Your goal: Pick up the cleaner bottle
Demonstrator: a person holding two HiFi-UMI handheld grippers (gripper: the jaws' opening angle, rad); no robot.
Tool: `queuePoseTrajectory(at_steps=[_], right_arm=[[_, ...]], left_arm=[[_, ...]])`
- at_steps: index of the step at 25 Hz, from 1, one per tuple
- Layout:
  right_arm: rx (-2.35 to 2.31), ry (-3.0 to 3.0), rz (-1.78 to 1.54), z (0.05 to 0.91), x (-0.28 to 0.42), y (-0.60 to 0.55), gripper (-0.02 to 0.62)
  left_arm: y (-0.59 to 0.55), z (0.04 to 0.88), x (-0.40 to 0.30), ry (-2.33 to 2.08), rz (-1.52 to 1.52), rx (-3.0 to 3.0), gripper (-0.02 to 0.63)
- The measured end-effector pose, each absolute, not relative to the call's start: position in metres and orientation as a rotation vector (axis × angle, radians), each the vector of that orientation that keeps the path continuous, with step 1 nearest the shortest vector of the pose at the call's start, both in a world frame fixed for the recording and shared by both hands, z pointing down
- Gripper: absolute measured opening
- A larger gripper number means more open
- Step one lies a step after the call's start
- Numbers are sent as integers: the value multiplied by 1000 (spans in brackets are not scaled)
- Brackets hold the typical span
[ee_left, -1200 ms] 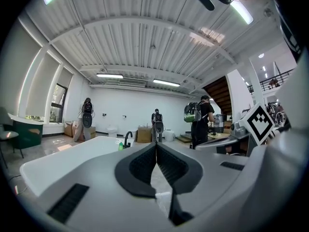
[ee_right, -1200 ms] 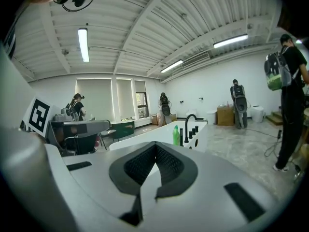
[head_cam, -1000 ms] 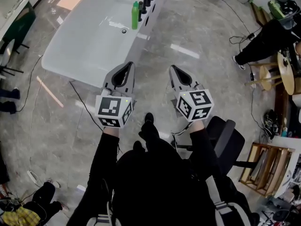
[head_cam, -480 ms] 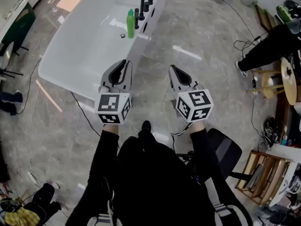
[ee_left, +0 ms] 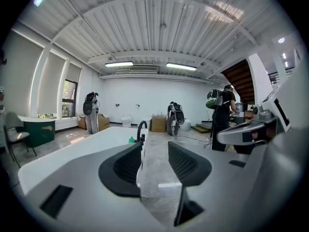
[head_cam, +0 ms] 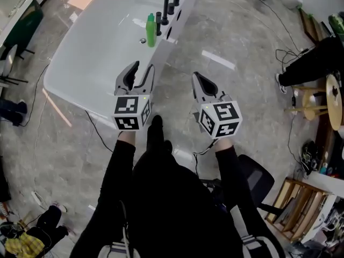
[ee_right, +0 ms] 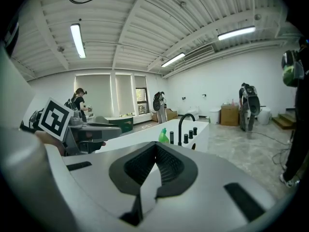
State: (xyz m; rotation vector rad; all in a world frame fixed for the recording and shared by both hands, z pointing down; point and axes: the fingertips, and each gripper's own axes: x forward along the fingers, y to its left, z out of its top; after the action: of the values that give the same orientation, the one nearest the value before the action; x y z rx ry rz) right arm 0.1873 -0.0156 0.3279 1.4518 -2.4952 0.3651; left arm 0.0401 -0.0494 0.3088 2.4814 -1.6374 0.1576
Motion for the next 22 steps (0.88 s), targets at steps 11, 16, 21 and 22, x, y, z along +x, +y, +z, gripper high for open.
queuePoseTrajectory(at_steps=[11,16,21,22], right_arm=[[1446,-2420,397,358,184,-92,2],[1429,-2398,424,379,171,-130,2],[1420,-2377,467,400,162,-160,2],[1418,-2371,477,405,161,-165,2]], left_arm=[[-154,376,27,-1627,281,2358,268],[-197,416,22,-1598,338,2303,278],[-231,460,22,-1571,423,2262,281],[-237,469,23,-1564,433,2247,281]])
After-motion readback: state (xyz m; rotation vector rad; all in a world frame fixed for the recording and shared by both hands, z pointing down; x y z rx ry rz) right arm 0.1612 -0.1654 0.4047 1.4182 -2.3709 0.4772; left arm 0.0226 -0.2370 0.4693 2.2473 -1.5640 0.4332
